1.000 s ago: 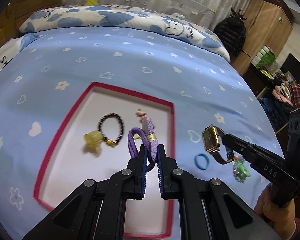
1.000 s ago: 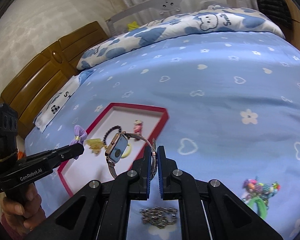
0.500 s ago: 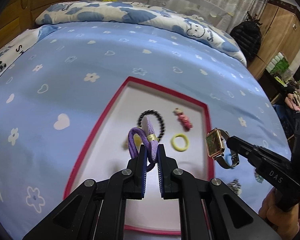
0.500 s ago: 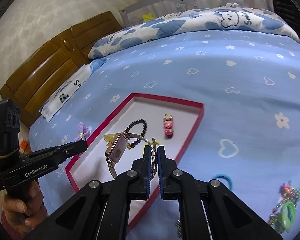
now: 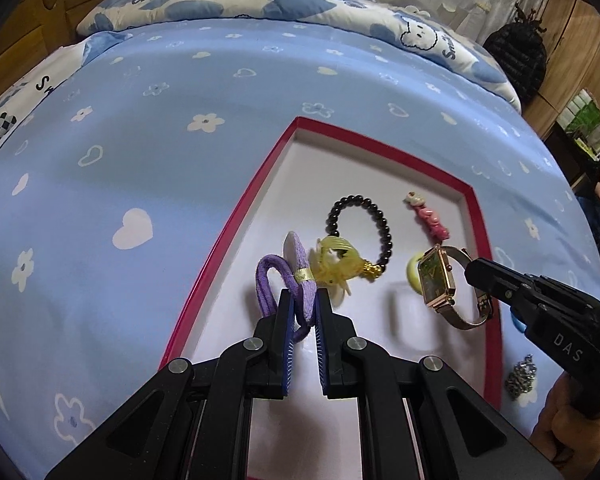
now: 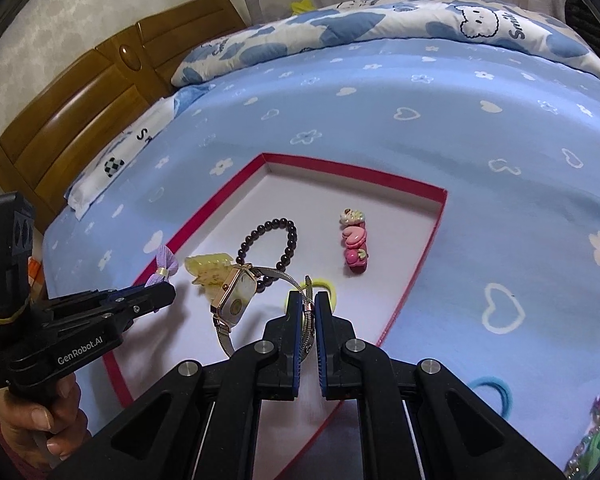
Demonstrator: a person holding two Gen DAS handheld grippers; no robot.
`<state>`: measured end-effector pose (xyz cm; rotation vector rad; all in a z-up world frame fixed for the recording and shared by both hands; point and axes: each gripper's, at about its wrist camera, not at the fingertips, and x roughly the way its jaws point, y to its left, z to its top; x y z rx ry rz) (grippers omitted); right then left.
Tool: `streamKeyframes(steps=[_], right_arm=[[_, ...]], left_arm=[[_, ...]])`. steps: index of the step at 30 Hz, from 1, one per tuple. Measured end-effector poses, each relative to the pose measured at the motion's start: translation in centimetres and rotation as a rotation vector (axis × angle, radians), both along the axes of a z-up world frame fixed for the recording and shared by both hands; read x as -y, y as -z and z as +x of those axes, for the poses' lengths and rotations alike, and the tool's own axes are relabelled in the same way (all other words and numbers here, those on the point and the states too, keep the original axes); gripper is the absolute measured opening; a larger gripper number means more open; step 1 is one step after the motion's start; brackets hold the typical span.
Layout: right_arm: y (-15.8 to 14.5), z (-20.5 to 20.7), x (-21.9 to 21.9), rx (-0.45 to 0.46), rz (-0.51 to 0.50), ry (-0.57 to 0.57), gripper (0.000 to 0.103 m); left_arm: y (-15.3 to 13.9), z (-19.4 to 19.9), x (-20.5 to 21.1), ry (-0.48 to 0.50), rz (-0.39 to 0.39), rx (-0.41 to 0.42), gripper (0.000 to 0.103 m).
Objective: Organize jewelry
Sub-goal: 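Carry the hair tie and watch into the tray and open both grippers, then move both open grippers back over the remaining jewelry on the bed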
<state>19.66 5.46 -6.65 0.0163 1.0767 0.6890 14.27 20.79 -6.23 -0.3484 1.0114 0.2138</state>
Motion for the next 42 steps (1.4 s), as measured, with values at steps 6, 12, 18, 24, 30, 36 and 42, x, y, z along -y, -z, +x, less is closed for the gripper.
streamKeyframes(steps=[6,12,18,24,30,36,42], right_arm=[[1.1,0.3,-0.9,-0.001,-0.036,-0.014,0.006],[1.9,0.7,-1.3,-0.008,-0.072,-0.019,0.006],[2.1,0.6,-1.7,-0.006,-0.086,-0.032,0.006],[2.1,0.7,-1.7,-0.014,-0.078,-0.034,0.009],[1.9,0.8,-1.3,-0.028,-0.049,-0.026,0.018],[0.6,0.6,-0.4,-0.014,-0.008,-0.012,0.027],[-2.3,-0.7,1.7,0.026,0.057,0.011,0.033]], left_arm=[[1.0,0.8,0.0,0.004,0.003,-0.016,0.009],[2.0,1.4,0.3,0.009,0.003,-0.04,0.011],[2.2,1.9,0.5,0.015,0.013,-0.047,0.012],[2.2,1.9,0.6,0.018,0.015,-0.048,0.016],[2.1,1.7,0.4,0.003,0.009,-0.048,0.026],[1.2,0.6,0.5,-0.017,-0.004,-0.017,0.041],[0.2,-1.0,0.6,-0.031,-0.031,0.018,0.046]])
